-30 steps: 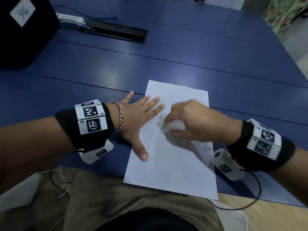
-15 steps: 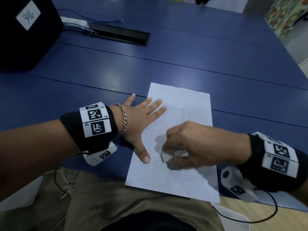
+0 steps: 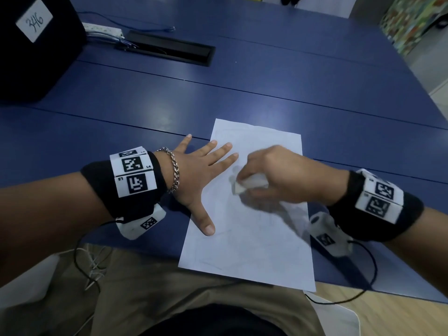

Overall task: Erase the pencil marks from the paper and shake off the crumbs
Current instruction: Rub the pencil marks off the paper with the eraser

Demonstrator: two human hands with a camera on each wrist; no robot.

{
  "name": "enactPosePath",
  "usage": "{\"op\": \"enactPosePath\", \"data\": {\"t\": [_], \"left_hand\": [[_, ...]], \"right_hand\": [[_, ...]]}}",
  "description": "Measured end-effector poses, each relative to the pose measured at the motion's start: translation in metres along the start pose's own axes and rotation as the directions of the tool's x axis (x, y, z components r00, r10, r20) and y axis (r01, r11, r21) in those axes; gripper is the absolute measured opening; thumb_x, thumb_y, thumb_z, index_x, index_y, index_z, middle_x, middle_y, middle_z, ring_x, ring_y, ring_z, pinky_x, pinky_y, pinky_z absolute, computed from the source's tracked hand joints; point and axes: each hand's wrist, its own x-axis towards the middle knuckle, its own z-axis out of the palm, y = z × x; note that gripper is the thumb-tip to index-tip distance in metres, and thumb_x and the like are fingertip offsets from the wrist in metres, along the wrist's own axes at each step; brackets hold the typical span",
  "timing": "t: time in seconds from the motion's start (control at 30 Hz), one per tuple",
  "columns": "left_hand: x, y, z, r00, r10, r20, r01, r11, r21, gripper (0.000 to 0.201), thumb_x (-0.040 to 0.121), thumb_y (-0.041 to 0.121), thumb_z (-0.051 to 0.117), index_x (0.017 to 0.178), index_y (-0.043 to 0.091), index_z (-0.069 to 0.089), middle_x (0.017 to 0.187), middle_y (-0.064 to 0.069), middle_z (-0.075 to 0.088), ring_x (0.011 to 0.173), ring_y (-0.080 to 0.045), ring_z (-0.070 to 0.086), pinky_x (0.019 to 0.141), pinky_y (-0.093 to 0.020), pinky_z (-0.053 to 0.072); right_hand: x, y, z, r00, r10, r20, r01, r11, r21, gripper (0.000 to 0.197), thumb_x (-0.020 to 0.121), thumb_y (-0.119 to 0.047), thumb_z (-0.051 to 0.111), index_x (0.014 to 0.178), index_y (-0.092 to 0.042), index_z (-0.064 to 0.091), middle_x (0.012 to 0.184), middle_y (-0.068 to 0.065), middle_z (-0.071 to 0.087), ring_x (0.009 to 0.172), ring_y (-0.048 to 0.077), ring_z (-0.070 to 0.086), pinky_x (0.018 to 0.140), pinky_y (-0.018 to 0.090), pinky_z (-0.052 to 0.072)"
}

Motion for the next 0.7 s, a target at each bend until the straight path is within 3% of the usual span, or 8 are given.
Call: {"op": "enactPosePath", "data": {"t": [0.1,0.2,0.3,0.43,0.57,0.63,0.7], "left_hand": [[-0.001,0.001,0.000,1.000,-0.006,-0.005,0.006,1.000,0.000,0.174,0.037,0.104,0.066,0.153,0.032,-0.041,0.161,0.013,-0.047,0.153,-0.017,-0.037,0.118,-0.073,-0.015],[-0.002,0.003,-0.002,1.000,-0.014,-0.003,0.014,1.000,-0.005,0.176,0.040,0.102,0.069,0.155,0.026,-0.040,0.162,0.012,-0.045,0.153,-0.016,-0.036,0.119,-0.070,-0.016],[-0.002,0.002,-0.002,1.000,-0.008,0.006,0.008,1.000,0.000,0.176,0.039,0.103,0.068,0.154,0.025,-0.041,0.161,0.012,-0.047,0.152,-0.016,-0.037,0.120,-0.070,-0.016],[-0.002,0.001,-0.001,1.000,0.010,-0.005,-0.010,1.000,-0.013,0.176,0.038,0.104,0.066,0.154,0.026,-0.041,0.160,0.014,-0.047,0.152,-0.015,-0.038,0.119,-0.071,-0.017],[-0.002,-0.004,0.003,0.999,0.043,-0.031,-0.044,0.998,-0.035,0.173,0.041,0.104,0.064,0.154,0.026,-0.041,0.162,0.013,-0.046,0.152,-0.016,-0.038,0.119,-0.070,-0.019],[-0.004,-0.005,0.000,0.995,0.081,-0.050,-0.085,0.993,-0.081,0.167,0.048,0.103,0.064,0.155,0.027,-0.039,0.167,0.013,-0.037,0.155,-0.016,-0.032,0.122,-0.066,-0.016],[-0.005,-0.006,-0.008,0.986,0.111,-0.124,-0.128,0.981,-0.143,0.156,0.059,0.100,0.062,0.160,0.026,-0.030,0.175,0.008,-0.004,0.161,-0.021,-0.001,0.129,-0.059,0.003]], "right_hand": [[-0.001,0.003,0.002,0.996,0.048,-0.075,-0.049,0.999,-0.016,0.040,0.086,-0.055,0.058,0.105,-0.025,0.077,0.092,-0.006,0.067,0.086,0.018,0.064,0.081,0.034,0.052],[-0.016,-0.020,0.008,0.994,-0.092,0.059,0.092,0.996,0.005,0.029,0.090,-0.046,0.069,0.107,-0.023,0.076,0.091,-0.006,0.065,0.082,0.013,0.061,0.075,0.021,0.047],[-0.022,-0.022,0.010,0.983,-0.130,0.128,0.124,0.991,0.054,0.033,0.090,-0.047,0.074,0.113,-0.023,0.075,0.096,-0.010,0.064,0.085,0.006,0.057,0.075,0.013,0.041],[-0.025,0.000,-0.004,0.999,0.033,-0.043,-0.032,0.999,0.028,0.027,0.087,-0.041,0.072,0.111,-0.027,0.074,0.098,-0.012,0.066,0.088,0.006,0.058,0.079,0.021,0.046],[-0.043,0.011,-0.001,0.984,0.171,-0.054,-0.172,0.985,-0.023,0.025,0.087,-0.039,0.070,0.111,-0.032,0.072,0.105,-0.016,0.061,0.087,0.004,0.057,0.073,0.010,0.042],[-0.050,0.011,0.003,0.978,0.205,-0.045,-0.205,0.979,-0.001,0.025,0.088,-0.041,0.070,0.112,-0.034,0.071,0.107,-0.018,0.058,0.088,0.004,0.058,0.073,0.009,0.041],[-0.056,0.011,0.004,0.977,0.212,-0.034,-0.211,0.977,0.032,0.025,0.087,-0.045,0.070,0.110,-0.035,0.071,0.105,-0.020,0.059,0.090,0.003,0.059,0.075,0.013,0.046]]}}
